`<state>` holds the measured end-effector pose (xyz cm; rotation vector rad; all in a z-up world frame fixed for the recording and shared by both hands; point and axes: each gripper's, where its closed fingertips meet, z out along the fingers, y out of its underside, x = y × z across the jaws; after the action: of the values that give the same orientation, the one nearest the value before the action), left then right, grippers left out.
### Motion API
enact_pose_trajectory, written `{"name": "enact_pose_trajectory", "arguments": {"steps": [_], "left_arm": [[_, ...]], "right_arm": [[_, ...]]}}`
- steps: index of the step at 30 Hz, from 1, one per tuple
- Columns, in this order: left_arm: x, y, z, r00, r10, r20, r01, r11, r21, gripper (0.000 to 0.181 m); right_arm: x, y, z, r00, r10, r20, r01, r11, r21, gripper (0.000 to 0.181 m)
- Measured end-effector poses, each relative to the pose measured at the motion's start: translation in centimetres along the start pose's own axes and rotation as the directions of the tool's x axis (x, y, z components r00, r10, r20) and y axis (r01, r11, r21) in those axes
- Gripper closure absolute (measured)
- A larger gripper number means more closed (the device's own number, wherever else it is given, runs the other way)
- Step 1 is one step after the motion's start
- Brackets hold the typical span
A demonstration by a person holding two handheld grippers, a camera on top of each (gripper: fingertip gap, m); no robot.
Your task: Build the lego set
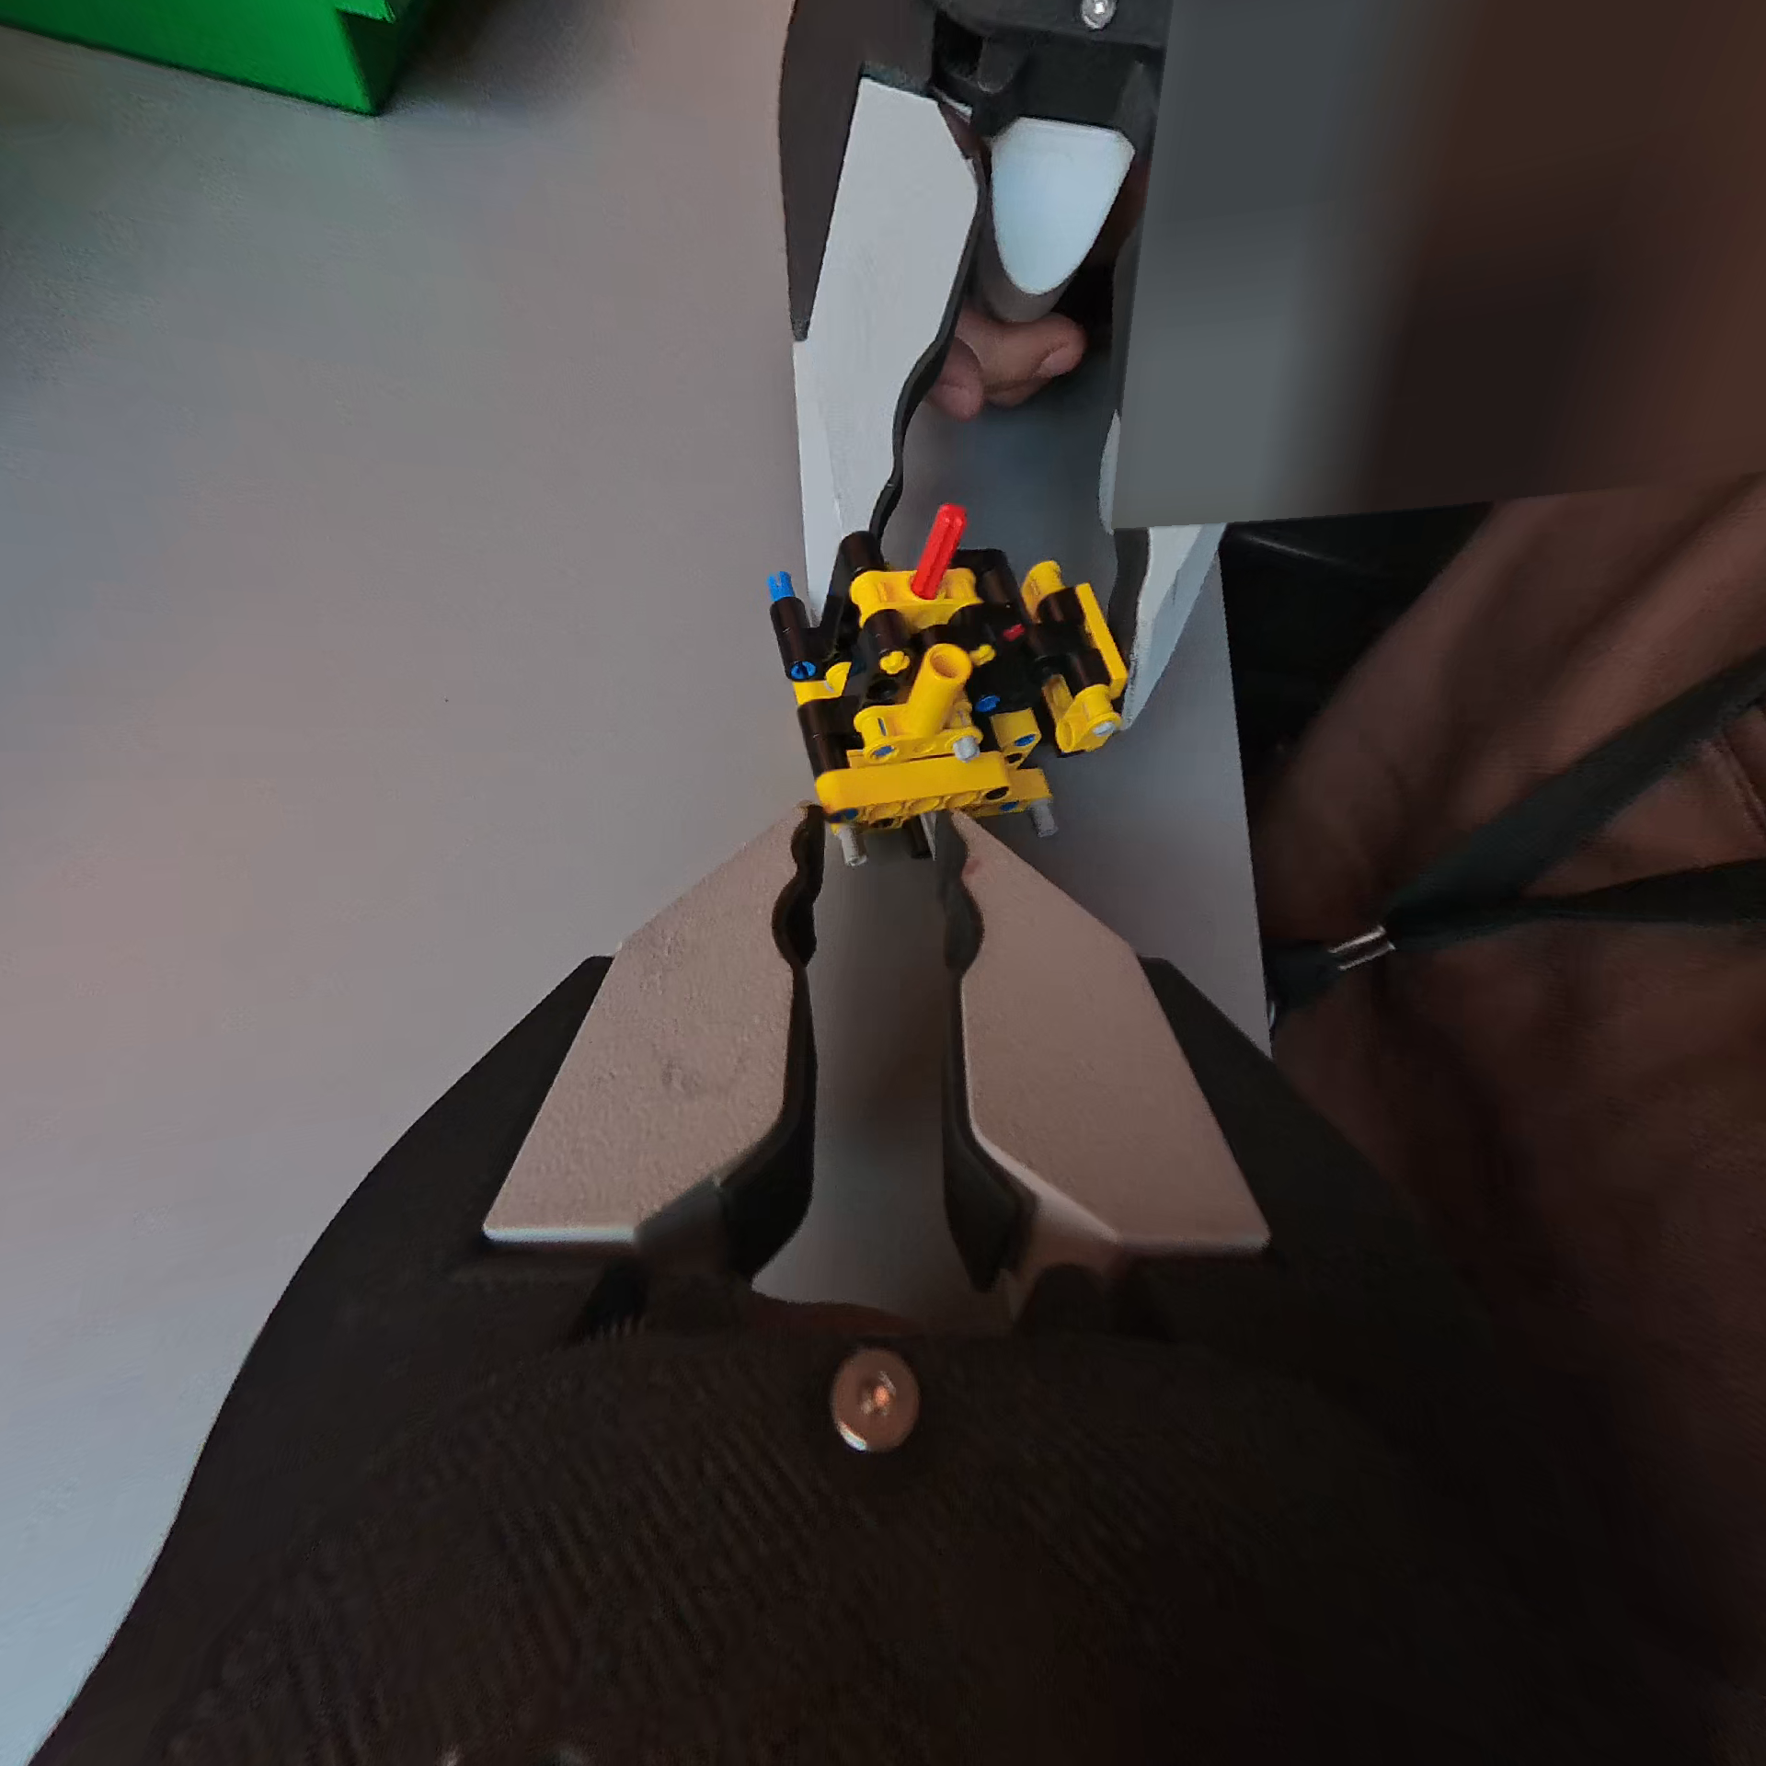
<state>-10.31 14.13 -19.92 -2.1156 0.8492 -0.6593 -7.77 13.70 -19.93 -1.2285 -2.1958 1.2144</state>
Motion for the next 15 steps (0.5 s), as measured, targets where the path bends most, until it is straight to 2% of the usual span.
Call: {"name": "enact_pose_trajectory", "arguments": {"steps": [3, 8, 15], "left_arm": [[-0.11, -0.39, -0.35, 1.0, -0.007, 0.004, 0.007, 0.999, 0.035, 0.16], [-0.02, -0.16, -0.14, 1.0, 0.004, 0.005, -0.004, 1.0, 0.015, 0.155], [-0.12, -0.38, -0.06, 1.0, -0.003, 0.02, 0.003, 1.0, 0.025, 0.157]], "right_arm": [[0.19, -0.07, -0.32, 1.0, 0.013, -0.01, -0.013, 1.0, 0.018, 0.125], [0.31, -0.09, -0.41, 1.0, 0.017, -0.012, -0.017, 1.0, 0.021, 0.124], [0.41, -0.44, -0.85, 1.0, 0.009, -0.016, -0.008, 0.998, 0.056, 0.124]]}}
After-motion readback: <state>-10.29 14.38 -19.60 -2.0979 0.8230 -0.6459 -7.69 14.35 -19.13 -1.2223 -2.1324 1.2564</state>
